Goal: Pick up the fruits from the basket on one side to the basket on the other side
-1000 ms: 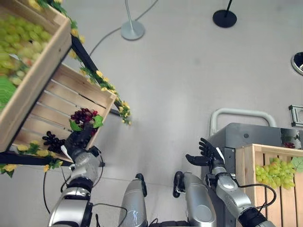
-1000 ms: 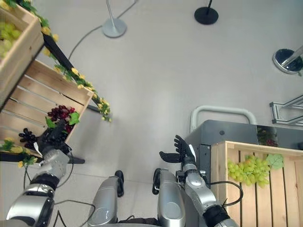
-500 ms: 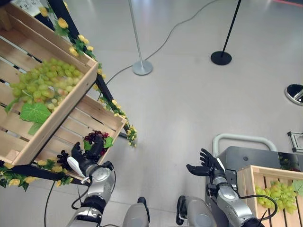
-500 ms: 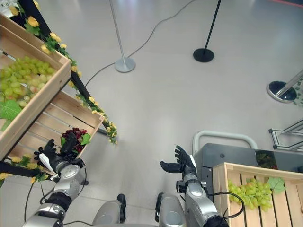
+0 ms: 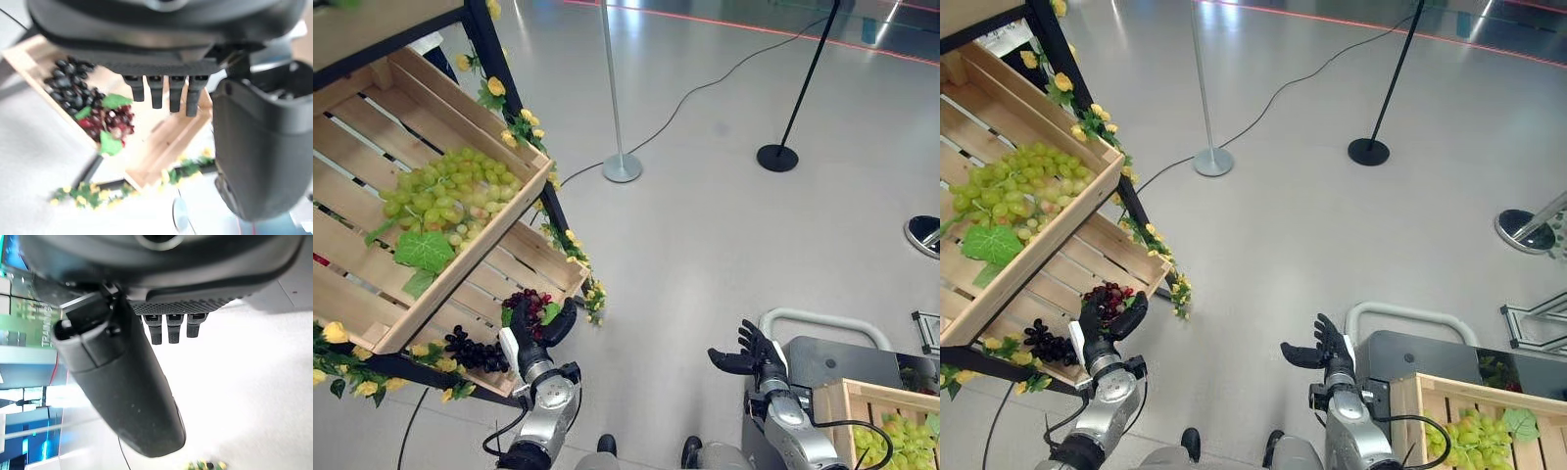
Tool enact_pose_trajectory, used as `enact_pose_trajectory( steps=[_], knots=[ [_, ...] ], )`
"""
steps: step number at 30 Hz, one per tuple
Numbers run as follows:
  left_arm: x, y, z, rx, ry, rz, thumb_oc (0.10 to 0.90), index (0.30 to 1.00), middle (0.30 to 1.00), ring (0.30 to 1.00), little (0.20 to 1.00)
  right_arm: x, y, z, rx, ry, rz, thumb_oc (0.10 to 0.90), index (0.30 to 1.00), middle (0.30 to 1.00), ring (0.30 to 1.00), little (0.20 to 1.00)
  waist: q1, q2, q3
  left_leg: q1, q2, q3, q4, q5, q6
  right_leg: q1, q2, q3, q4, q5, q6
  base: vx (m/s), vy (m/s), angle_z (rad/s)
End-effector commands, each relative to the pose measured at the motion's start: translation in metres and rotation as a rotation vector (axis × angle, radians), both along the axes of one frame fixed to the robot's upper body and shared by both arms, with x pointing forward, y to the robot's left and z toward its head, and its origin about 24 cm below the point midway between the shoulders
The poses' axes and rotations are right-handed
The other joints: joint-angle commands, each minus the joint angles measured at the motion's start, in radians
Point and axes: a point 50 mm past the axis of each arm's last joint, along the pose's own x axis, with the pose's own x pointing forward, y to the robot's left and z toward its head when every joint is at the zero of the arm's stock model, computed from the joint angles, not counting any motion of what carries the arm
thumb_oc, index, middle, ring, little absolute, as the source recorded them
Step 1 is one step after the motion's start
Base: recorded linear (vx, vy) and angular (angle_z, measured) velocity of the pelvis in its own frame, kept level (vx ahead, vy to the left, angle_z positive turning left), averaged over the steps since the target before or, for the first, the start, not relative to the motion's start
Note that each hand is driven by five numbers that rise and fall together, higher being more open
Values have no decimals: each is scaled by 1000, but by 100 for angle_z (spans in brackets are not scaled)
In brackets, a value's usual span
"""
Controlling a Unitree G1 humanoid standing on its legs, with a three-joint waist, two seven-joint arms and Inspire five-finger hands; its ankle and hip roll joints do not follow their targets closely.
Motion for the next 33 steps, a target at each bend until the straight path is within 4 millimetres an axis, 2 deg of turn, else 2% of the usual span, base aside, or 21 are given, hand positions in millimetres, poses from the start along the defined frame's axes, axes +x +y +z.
enact_pose_trajectory(
  steps=[1,4,8,11,14,15,16,17,18,19,21,24,25,28,29,30,31,32,33],
  knots=[
    [24,1,43,140,-232,-165,800,900,900,900,900,22,-3,29,-57,-220,-79,800,900,900,900,900,4,-44,-18,15,-45,-16,-76,52,24,109,-11,65,-263,203,7,-7,18,-5],
    [25,-7,46,210,-232,-283,800,900,900,900,900,22,-9,31,-85,-238,-121,800,900,900,900,900,-6,-41,-28,19,-38,-4,-109,64,20,107,-1,74,-287,214,11,-12,10,-7],
    [25,-9,47,232,-228,-327,800,900,900,900,900,20,-15,32,-103,-250,-151,800,900,900,900,900,-22,-40,-32,25,-31,15,-107,62,22,104,5,86,-286,213,11,15,-8,-20],
    [23,-8,44,218,-208,-353,800,900,900,900,900,17,-26,33,-153,-259,-192,800,900,900,900,900,-43,-42,-34,25,-27,40,-68,44,23,101,24,114,-285,209,-1,40,-52,-17],
    [22,-11,41,205,-194,-386,800,900,900,900,900,18,-34,36,-193,-272,-201,800,900,900,900,900,-59,-61,-28,-4,-32,73,73,-9,21,100,28,138,-288,212,-18,29,-62,-19],
    [21,-13,41,212,-193,-403,800,900,900,900,900,16,-40,37,-220,-278,-206,800,900,900,900,900,-58,-73,-17,-56,-39,59,206,4,17,103,28,151,-291,223,-28,45,-39,-24],
    [19,-14,40,211,-189,-417,800,900,900,900,900,16,-47,40,-239,-287,-224,800,900,900,900,900,-52,-77,-5,-105,-58,27,287,16,17,106,27,168,-295,236,-29,40,0,-26],
    [18,-14,40,208,-184,-425,800,900,900,900,900,16,-50,41,-247,-289,-236,800,900,900,900,900,-50,-76,-1,-118,-65,17,303,17,18,107,28,174,-296,240,-28,75,123,-32],
    [15,-12,37,201,-173,-417,800,900,900,900,900,21,-54,45,-264,-310,-235,800,900,900,900,900,-32,-65,10,-109,-109,-56,234,-9,37,104,31,225,-291,252,-11,95,177,-47],
    [13,-9,36,203,-175,-406,800,900,900,900,900,27,-54,50,-280,-338,-227,800,900,900,900,900,-19,-58,8,-90,-136,-118,146,-8,50,87,35,263,-285,262,-2,102,193,-63],
    [12,-4,36,211,-166,-409,800,900,900,900,900,36,-52,59,-308,-383,-230,800,900,900,900,900,1,-46,11,-68,-161,-194,49,14,64,68,47,319,-275,267,4,50,179,-127],
    [20,-4,40,209,-163,-438,800,900,900,900,900,39,-56,66,-321,-398,-278,800,900,900,900,900,-9,-40,-1,-47,-174,-179,1,3,90,35,42,341,-262,267,19,16,184,-144],
    [21,-4,42,210,-160,-444,800,900,900,900,900,35,-60,65,-330,-411,-288,800,900,900,900,900,-21,-35,-8,-32,-172,-166,-30,5,105,12,36,342,-225,257,31,49,126,-80],
    [15,3,43,216,-145,-440,800,900,900,900,900,28,-61,66,-370,-426,-275,800,900,900,900,900,-19,-35,-2,-11,-154,-85,-45,7,113,-31,-1,232,-111,255,63,12,64,-70],
    [11,10,43,223,-134,-423,800,900,900,900,900,29,-62,67,-376,-436,-244,800,900,900,900,900,-4,-35,5,-2,-140,-45,-52,8,112,-52,-42,164,-37,277,78,-24,1,-101],
    [10,16,44,233,-128,-417,800,900,900,900,900,31,-65,70,-389,-445,-231,800,900,900,900,900,7,-35,10,6,-128,-15,-60,10,112,-58,-65,126,2,286,83,-13,-12,-114],
    [10,17,44,235,-127,-417,800,900,900,900,900,32,-67,72,-398,-450,-229,800,900,900,900,900,10,-35,12,10,-125,-7,-64,10,112,-57,-68,121,6,283,84,41,-74,-100],
    [12,22,48,241,-132,-420,800,900,900,900,900,35,-75,78,-443,-462,-237,800,900,900,900,900,19,-37,10,11,-112,12,-69,13,106,-25,-63,101,-47,235,72,59,-109,-75],
    [14,23,50,244,-137,-420,800,900,900,900,900,37,-79,81,-469,-468,-246,800,900,900,900,900,29,-42,8,11,-108,22,-74,13,98,9,-62,73,-111,221,65,61,-110,-52]
  ],
)
